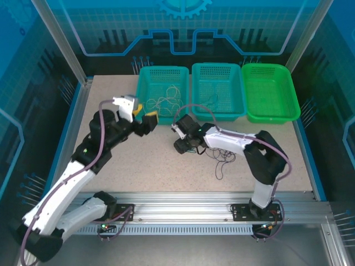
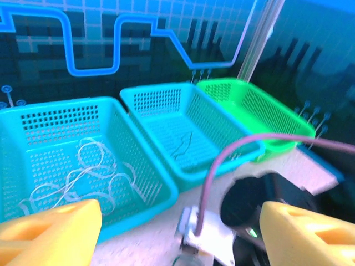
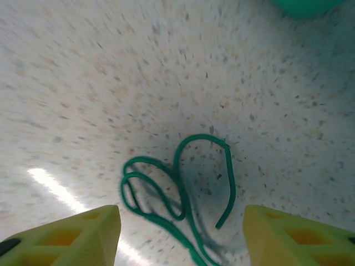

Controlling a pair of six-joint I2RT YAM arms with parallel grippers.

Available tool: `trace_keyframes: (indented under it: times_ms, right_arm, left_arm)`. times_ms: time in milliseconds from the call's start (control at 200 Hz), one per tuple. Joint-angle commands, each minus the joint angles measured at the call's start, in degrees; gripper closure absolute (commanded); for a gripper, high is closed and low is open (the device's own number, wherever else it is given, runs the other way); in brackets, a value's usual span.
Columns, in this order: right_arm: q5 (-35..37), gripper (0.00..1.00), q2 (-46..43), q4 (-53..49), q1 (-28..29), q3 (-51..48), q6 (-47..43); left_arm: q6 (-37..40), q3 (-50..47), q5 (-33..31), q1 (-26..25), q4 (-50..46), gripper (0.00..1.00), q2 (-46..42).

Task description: Untangle the cables

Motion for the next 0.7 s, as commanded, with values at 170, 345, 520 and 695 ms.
trace_keyframes:
  times_ms: [170,345,520,695]
  right_arm:
    - [1.3,0.79,7.8,-1.5,-0.8,4.1,-3.5]
    - [-2.5,1.0,3.7,0.6,-1.6,0.3,-2.7]
    - [-6.1,1.0,-5.6,4.0,-4.4,-5.1,-0.1]
    - [-6.4,1.0,-15.4,6.8,-7.9,-7.7,2.5]
  left_arm:
    - [9.7,-3.9,5.9,0.1,-7.0,0.15,-4.2]
    - [10.6,-3.4,15.3,0.1,-4.3,0.12,-2.3]
    - [10.9,-3.9,26.5,0.1,-1.8,0.1,-2.4]
    - [9.5,-3.5,31.2,-0.3,0.0,0.07,-1.9]
